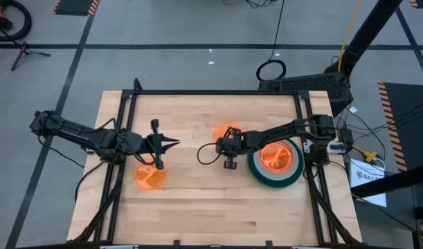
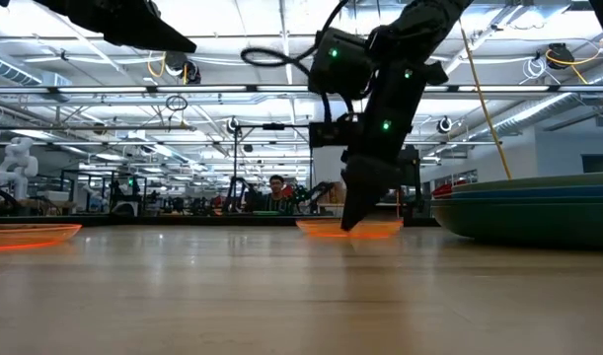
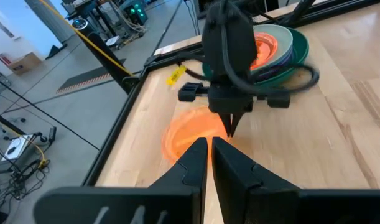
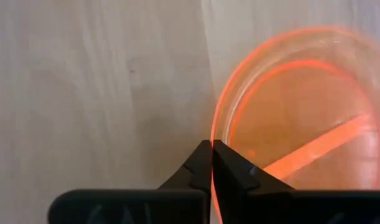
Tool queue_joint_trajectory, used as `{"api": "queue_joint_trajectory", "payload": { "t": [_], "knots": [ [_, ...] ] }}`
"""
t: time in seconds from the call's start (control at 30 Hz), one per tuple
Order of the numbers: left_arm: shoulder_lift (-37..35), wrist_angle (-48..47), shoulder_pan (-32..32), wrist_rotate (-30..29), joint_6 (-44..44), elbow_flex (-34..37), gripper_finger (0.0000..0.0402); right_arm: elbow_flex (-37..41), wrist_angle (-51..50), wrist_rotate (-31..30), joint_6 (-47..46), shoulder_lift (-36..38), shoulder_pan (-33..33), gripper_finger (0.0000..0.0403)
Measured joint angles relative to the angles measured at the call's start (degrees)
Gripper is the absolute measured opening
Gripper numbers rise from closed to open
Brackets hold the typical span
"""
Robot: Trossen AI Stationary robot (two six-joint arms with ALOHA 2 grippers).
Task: Stack plastic plates
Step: Stack the right orange plate on top of the orange plate
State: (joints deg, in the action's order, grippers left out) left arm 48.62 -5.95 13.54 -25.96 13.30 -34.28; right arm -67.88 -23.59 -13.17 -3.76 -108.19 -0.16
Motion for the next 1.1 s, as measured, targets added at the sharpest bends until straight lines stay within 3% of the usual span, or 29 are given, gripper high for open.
{"api": "queue_joint_trajectory", "payload": {
  "t": [0.73, 1.1],
  "knots": [
    [0.0, -0.6, -0.1, 0.0, -0.1, 0.0, 0.003, -0.1, -1.1, 0.8, 2.9, 11.0, 2.3, 0.0],
    [0.0, -1.6, -0.1, 0.0, -1.0, 0.0, 0.003, -0.1, -14.2, -10.3, -2.8, 19.5, 9.8, 0.0]
  ]
}}
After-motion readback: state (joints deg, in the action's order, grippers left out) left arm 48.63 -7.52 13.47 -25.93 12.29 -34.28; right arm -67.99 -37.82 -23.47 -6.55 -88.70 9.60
